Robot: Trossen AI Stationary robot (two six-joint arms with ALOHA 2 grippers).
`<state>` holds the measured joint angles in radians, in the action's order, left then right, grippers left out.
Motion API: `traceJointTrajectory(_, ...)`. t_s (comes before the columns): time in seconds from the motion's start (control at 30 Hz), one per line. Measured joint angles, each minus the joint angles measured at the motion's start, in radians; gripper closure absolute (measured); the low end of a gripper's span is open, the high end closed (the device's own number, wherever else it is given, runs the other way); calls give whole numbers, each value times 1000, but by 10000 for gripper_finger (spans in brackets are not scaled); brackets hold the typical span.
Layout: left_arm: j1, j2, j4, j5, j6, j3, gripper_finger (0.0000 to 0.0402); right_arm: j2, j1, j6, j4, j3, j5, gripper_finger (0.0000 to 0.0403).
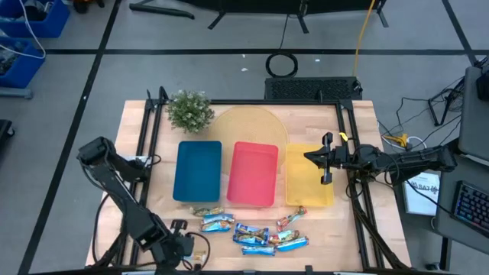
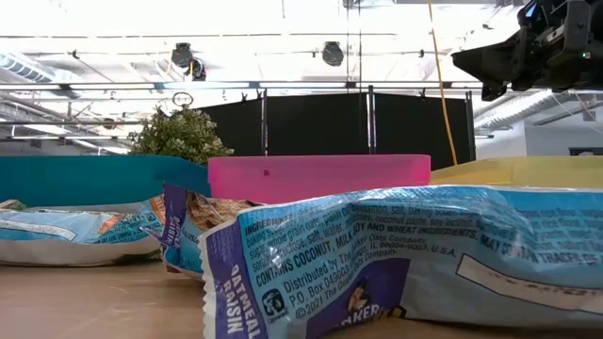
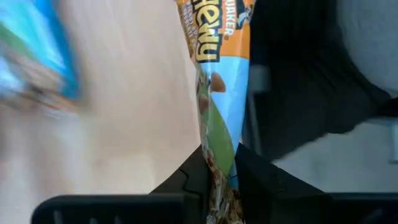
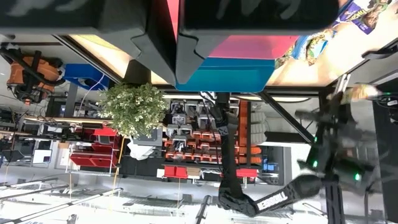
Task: Pick and place Granola Bars by type
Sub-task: Put the orange granola bar into the blue bin
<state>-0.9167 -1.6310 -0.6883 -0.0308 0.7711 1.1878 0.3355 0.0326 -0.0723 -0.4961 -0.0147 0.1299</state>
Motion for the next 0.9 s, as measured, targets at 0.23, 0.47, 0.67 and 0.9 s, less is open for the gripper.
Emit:
traceJointTrajectory(0.23, 42, 97, -363, -204, -72, 140, 335, 0, 0, 0, 0, 0, 0, 403)
traceJointTrajectory(0.47, 189, 201, -704, -358, -63, 145, 335, 0, 0, -1, 0, 0, 0, 403)
traceJointTrajectory(0.67, 378, 241, -719, -416, -135, 15, 335, 0, 0, -19, 0, 0, 0, 403)
traceJointTrajectory(0.9, 558, 227, -518, -296, -331, -202, 335, 0, 0, -19, -1, 0, -1, 403)
